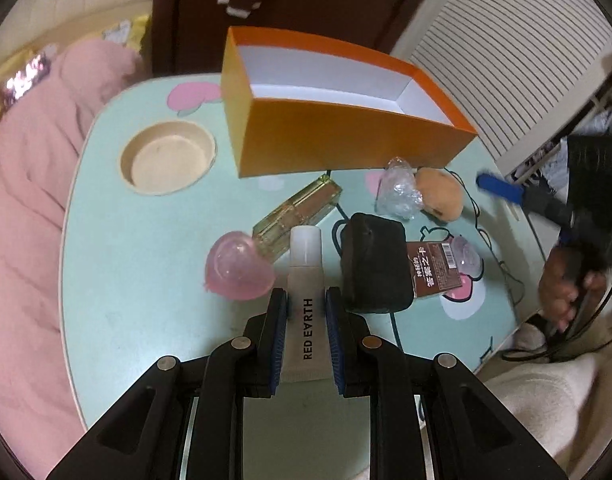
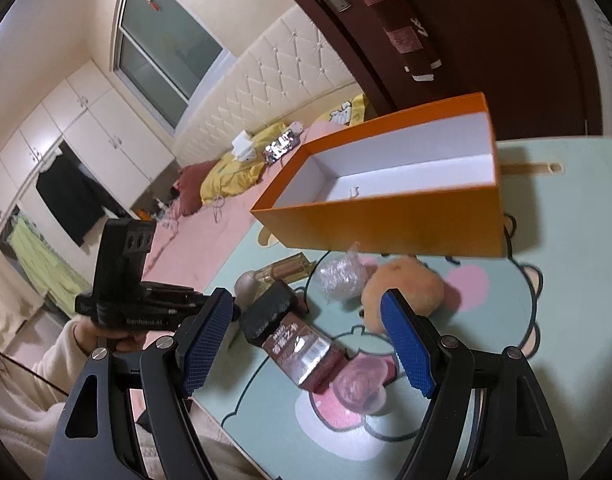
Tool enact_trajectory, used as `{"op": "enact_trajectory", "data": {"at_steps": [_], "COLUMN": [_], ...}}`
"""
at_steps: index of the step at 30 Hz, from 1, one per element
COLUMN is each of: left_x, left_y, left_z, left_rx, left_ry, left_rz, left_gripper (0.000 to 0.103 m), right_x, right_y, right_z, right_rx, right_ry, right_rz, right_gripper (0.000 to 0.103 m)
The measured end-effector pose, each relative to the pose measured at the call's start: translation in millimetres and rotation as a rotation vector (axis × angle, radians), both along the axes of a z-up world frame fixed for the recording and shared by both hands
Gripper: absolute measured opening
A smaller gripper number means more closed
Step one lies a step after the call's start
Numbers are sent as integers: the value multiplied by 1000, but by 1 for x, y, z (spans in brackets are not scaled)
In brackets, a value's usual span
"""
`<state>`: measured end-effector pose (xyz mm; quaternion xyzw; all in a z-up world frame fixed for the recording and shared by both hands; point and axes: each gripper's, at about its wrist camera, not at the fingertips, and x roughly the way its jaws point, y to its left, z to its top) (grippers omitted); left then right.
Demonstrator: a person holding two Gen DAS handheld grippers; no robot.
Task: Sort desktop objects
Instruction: 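Lift the white tube out and lay it on the table with the left gripper, then reach the right gripper into the box and grasp the duck figurine keychain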
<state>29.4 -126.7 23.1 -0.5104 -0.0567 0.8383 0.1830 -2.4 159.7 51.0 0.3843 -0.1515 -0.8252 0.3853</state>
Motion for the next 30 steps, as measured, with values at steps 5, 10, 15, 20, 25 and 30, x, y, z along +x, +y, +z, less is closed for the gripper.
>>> {"op": "enact_trajectory", "data": {"at_steps": [5, 10, 15, 20, 25, 30], "left_x": [11, 30, 37, 39, 42, 43], "left_y": [-10, -23, -33, -42, -56, -64], "left_z": [5, 9, 2, -7, -11, -10], "left_rx": [3, 39, 92, 157, 192, 216], "left_ry": [121, 237, 264, 243, 231, 229], "left_rz": [76, 144, 205, 246, 281, 297], "left_gripper": [45, 54, 56, 56, 56, 56], "right_x": [-21, -56, -105, -162, -187, -190], "right_y": [-14, -43, -84, -116, -137, -152], "right_z": [28, 59, 63, 23, -8, -33], "right_rx": [66, 216, 432, 504, 629, 713], "right_ry": [24, 68, -36, -398, -545, -626], "right_rz": [9, 17, 67, 175, 225, 284], "right_gripper": [77, 77, 77, 77, 77, 50]}}
